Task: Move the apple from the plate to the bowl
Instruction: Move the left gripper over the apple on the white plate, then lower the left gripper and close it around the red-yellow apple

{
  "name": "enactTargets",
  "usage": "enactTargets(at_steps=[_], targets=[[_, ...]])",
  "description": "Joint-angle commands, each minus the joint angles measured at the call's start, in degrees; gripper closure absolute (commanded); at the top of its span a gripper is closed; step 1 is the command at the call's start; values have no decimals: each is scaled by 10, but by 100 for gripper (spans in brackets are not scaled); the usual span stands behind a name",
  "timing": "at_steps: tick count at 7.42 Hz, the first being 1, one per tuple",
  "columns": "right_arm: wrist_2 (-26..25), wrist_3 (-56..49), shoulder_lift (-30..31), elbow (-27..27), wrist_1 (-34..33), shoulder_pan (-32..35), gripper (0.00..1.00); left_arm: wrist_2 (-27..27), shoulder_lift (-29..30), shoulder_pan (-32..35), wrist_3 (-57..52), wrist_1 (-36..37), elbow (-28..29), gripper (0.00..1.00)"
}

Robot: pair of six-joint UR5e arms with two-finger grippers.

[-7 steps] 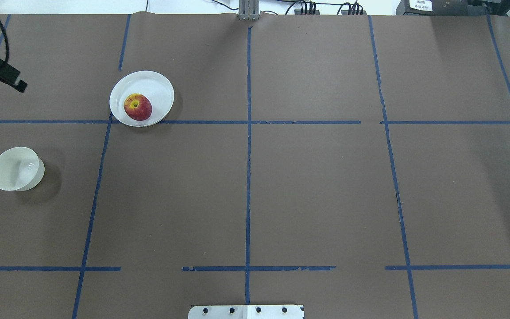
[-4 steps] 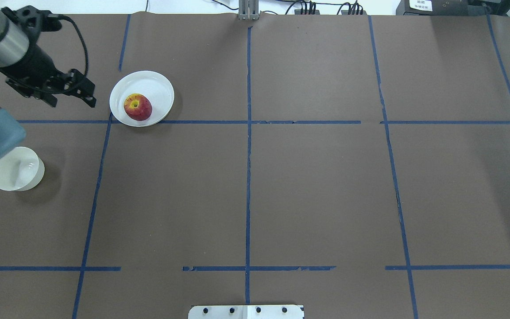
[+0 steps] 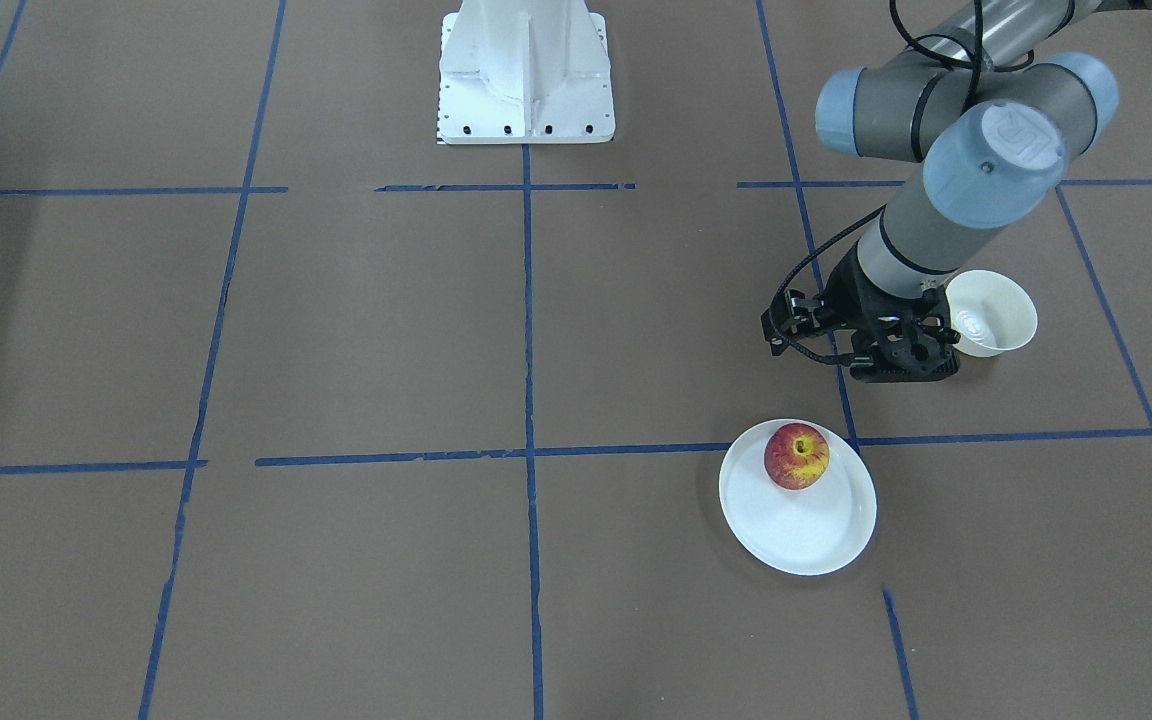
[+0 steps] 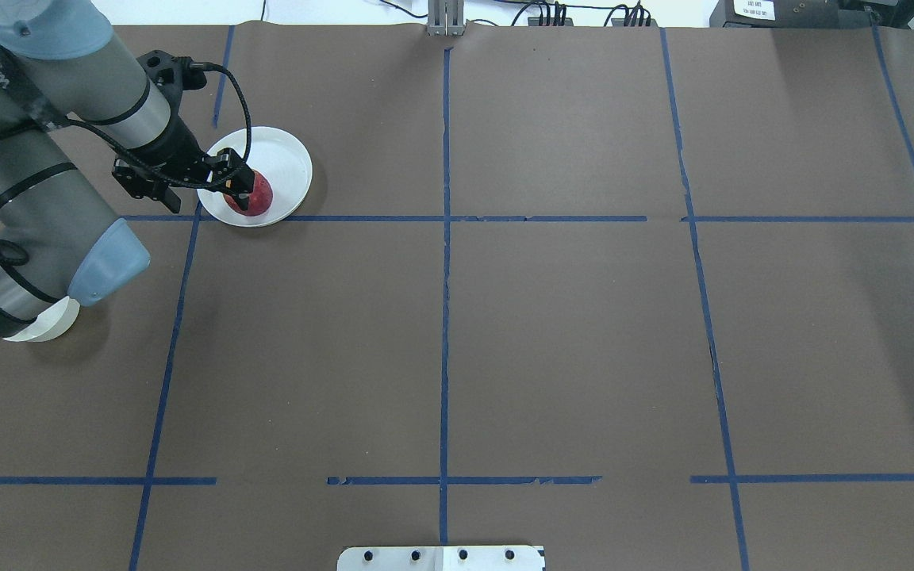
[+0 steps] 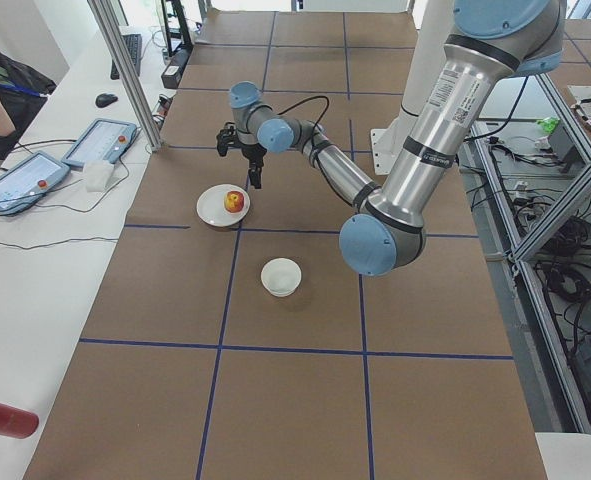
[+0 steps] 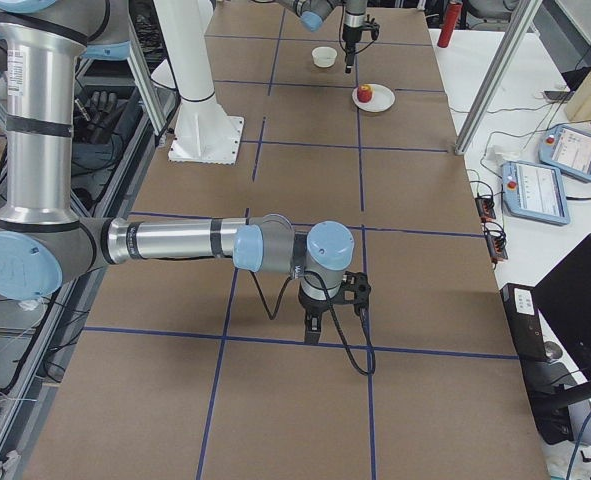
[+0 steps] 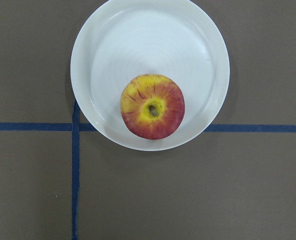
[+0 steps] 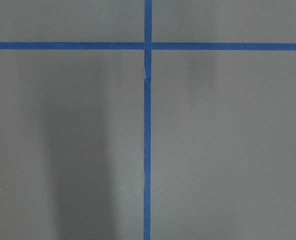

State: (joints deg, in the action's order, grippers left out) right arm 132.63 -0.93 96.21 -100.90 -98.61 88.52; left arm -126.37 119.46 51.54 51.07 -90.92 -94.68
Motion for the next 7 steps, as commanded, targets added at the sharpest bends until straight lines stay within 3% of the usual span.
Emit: enactTargets(at_steps=[1, 4, 7], targets=[[0, 0, 0, 0, 0, 0, 0, 29, 36, -1, 10, -63, 99, 0], [0, 0, 0, 0, 0, 0, 0, 35, 67, -1, 31, -167, 215, 0], [0, 0, 0, 0, 0, 0, 0, 35, 68, -2, 34, -177, 224, 0]])
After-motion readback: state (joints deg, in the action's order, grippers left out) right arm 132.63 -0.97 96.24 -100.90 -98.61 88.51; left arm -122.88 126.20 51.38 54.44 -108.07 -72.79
